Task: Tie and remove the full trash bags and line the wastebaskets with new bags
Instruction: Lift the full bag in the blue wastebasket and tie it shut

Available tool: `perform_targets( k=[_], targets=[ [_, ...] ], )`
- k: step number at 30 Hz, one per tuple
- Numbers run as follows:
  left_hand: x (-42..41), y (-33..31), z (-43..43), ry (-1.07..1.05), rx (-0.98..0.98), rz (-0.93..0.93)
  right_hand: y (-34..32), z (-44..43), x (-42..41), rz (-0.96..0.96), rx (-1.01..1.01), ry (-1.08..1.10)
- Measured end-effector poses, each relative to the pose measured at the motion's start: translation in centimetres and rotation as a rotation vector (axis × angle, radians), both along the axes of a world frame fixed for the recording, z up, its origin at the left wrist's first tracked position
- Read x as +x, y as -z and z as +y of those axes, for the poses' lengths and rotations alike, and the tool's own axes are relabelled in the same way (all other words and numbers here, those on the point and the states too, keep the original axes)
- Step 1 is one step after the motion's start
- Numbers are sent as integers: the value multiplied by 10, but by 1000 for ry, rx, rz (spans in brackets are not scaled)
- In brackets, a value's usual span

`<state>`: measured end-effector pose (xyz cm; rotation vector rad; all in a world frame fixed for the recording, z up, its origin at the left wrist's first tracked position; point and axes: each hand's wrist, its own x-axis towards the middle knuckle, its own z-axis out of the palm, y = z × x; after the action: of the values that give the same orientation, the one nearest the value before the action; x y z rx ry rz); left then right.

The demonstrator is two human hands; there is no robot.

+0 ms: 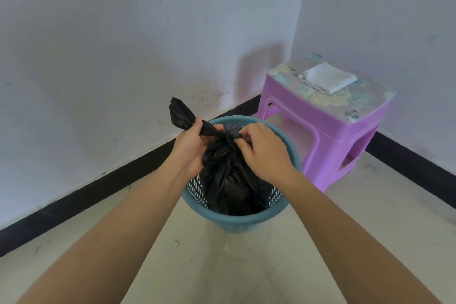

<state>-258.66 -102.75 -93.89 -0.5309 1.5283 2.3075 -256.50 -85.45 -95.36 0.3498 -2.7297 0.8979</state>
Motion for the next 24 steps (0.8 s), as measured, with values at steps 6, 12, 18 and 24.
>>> perform_targets(
  k=[6,12,18,24],
  targets=[
    [-2,9,-9,-167,-168,19,25,21,3,194,608,56],
    [-1,12,-13,-168,-341,2,31,21,4,54,429,79],
    [-1,-3,-30,-328,-1019,305,32,18,3,-154,-70,80],
    [-7,1,-28,-64,-1523,807,38,11,-1,-181,-83,20]
  ],
)
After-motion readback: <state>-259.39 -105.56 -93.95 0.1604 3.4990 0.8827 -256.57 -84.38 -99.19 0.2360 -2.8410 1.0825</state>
